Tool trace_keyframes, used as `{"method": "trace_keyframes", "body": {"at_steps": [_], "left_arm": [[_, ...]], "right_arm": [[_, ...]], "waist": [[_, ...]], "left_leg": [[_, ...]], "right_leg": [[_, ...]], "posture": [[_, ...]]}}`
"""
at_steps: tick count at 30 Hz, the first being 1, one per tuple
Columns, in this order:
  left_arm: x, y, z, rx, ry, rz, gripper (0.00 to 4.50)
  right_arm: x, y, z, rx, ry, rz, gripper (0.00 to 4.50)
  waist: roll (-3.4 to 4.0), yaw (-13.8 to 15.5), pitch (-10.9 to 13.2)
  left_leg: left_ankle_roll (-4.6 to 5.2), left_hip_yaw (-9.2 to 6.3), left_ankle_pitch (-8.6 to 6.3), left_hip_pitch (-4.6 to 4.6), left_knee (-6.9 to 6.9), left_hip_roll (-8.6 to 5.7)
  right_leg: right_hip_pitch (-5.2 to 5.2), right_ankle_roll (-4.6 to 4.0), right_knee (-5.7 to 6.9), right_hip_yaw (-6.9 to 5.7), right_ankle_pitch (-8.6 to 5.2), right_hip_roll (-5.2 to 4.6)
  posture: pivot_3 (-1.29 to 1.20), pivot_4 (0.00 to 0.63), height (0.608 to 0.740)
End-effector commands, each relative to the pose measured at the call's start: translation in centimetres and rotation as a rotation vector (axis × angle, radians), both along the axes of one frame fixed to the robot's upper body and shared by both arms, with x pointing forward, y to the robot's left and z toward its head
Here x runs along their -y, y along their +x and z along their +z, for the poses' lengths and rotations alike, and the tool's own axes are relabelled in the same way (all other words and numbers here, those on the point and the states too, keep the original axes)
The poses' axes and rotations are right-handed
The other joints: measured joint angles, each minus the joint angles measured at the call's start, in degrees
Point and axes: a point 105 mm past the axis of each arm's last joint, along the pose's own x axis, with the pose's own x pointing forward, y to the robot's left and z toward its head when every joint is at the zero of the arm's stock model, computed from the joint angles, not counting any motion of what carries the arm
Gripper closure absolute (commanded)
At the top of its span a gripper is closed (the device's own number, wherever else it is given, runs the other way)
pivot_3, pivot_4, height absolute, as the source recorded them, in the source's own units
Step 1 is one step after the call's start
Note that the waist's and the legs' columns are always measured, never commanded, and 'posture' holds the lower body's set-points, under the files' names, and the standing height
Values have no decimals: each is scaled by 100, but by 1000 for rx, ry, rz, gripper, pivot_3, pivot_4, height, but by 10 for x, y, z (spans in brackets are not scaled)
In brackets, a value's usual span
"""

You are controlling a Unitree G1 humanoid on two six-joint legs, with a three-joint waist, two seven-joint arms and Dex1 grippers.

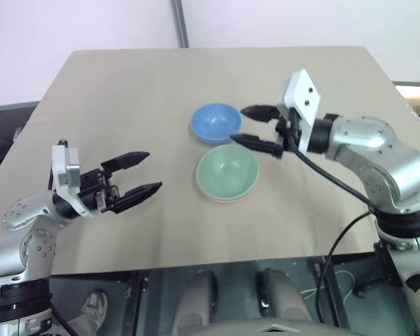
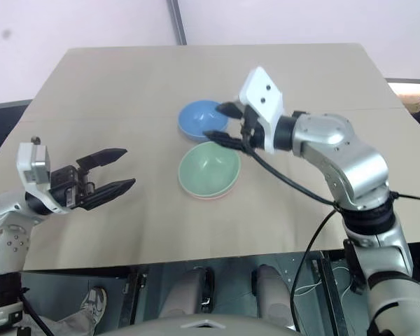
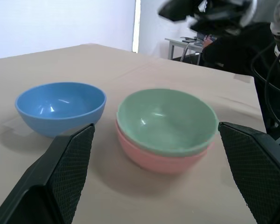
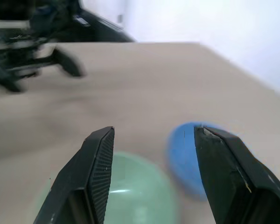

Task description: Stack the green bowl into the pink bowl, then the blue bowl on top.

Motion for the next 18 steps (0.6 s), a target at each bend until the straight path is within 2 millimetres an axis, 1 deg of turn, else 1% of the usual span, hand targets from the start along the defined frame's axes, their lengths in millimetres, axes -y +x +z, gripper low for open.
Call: {"method": "trace_keyframes", "body": {"at_steps": [1, 4, 5, 6, 9, 11, 14, 18], "left_arm": [[-2, -5, 5, 44, 2, 35, 0], [-2, -10, 4, 42, 3, 50, 0], [-3, -11, 4, 42, 4, 55, 0], [-4, -14, 4, 42, 6, 69, 0], [-7, -20, 5, 43, 7, 101, 0], [-7, -23, 5, 42, 7, 112, 0], [-7, -26, 5, 44, 6, 127, 0], [-8, -30, 6, 44, 12, 145, 0]], "right_arm": [[-9, 38, -9, 33, -31, -114, 1514], [-26, 66, -15, -45, 42, -182, 1514], [-31, 72, -16, -53, 51, -190, 1514], [-42, 74, -15, -93, 86, -176, 1514], [-69, 75, -15, -178, 149, -118, 1514], [-81, 76, -17, -202, 155, -99, 1514], [-94, 75, -29, -240, 126, -67, 1514], [-104, 77, -51, -269, 52, -60, 1514]], "waist": [[-1, -1, -1], [-2, -29, 0], [-1, -21, 0], [-1, -10, 0], [-1, -8, 0], [-2, 4, 0], [-3, 24, -1], [-3, -2, -2]], "left_leg": [[0, 1, 0, -1, 0, 0], [0, 13, 0, -2, 0, -1], [0, 15, 0, -4, 0, -1], [-1, 14, 0, -8, 0, -1], [-1, 9, 0, -13, -8, -3], [-2, 8, 0, -14, -16, -4], [-2, 1, 0, -14, -25, -10], [-2, 2, 0, -10, -26, -11]], "right_leg": [[-2, -1, 2, 0, 0, 0], [-8, 0, 7, 12, 1, 0], [-12, -1, 10, 15, 1, 0], [-17, -1, 12, 14, 1, 0], [-22, -1, 12, 10, 2, -8], [-24, -1, 9, 8, 2, -13], [-23, -2, 3, 1, 2, -23], [-21, -3, 4, 2, 3, -25]], "posture": [[0, 150, 740], [0, 150, 740], [0, 150, 740], [0, 150, 740], [0, 150, 740], [0, 150, 740], [0, 150, 740], [0, 150, 740]]}}
